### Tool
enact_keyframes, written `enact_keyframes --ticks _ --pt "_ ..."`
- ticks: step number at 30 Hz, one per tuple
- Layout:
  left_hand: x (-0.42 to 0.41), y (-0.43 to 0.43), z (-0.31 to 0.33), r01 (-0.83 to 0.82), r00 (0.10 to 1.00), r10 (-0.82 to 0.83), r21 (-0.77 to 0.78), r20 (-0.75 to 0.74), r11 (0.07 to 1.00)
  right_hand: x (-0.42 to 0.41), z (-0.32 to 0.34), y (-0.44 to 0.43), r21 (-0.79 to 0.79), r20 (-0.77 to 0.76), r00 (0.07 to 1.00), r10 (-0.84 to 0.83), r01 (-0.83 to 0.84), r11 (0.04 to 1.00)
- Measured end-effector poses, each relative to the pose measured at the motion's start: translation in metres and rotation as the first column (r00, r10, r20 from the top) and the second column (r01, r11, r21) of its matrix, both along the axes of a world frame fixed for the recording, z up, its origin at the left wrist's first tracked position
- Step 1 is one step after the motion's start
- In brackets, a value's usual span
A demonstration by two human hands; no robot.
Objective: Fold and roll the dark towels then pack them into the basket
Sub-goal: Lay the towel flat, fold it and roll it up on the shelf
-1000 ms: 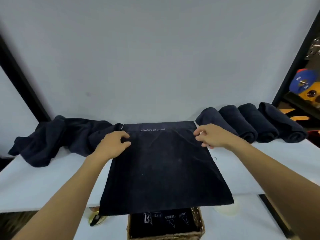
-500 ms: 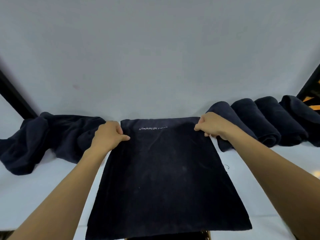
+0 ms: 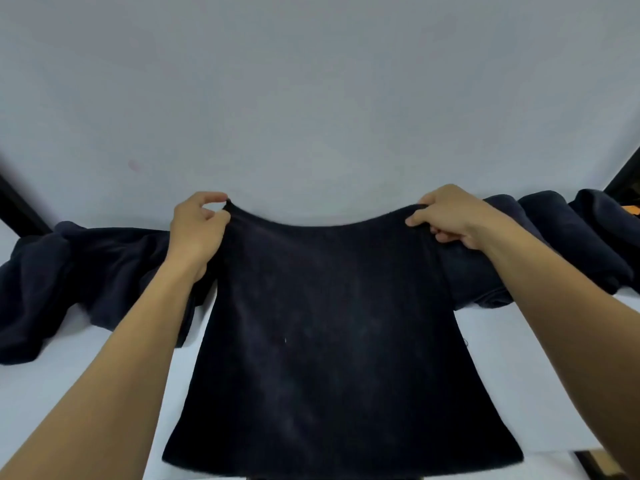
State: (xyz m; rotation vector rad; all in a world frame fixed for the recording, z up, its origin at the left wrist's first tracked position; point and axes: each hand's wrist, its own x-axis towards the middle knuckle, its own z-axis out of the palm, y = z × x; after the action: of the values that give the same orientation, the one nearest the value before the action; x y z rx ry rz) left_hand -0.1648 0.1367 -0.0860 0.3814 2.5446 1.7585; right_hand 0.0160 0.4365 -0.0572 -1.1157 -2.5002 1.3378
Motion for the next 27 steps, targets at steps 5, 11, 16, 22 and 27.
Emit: enact_keyframes --ticks 5,11,16,22,27 --pt "-0.026 0.026 -0.006 -0.106 0.985 0.071 -0.219 -0.16 0.97 -0.031 -0.009 0.013 0.072 -0.143 0.972 -0.186 0.198 0.978" --pt "0.016 0.026 -0.055 0.097 0.87 -0.413 -0.728 -0.27 0.679 -0.017 -0.054 -0.033 0.507 0.003 0.984 0.181 -0.157 0.847" --pt "0.074 -0.023 -0.082 0.282 0.75 -0.645 -0.814 -0.143 0.508 0.044 -0.102 -0.08 0.566 0.214 0.863 0.457 -0.491 0.662" --pt "0.129 -0.101 -0.082 0.353 0.631 -0.761 -0.819 -0.148 0.453 0.116 -0.105 -0.093 0.621 0.277 0.81 0.518 -0.562 0.547" --pt "0.154 -0.155 -0.079 0.35 0.612 -0.748 -0.76 -0.258 0.548 0.188 -0.104 -0.105 0.605 0.248 0.71 0.659 -0.645 0.467"
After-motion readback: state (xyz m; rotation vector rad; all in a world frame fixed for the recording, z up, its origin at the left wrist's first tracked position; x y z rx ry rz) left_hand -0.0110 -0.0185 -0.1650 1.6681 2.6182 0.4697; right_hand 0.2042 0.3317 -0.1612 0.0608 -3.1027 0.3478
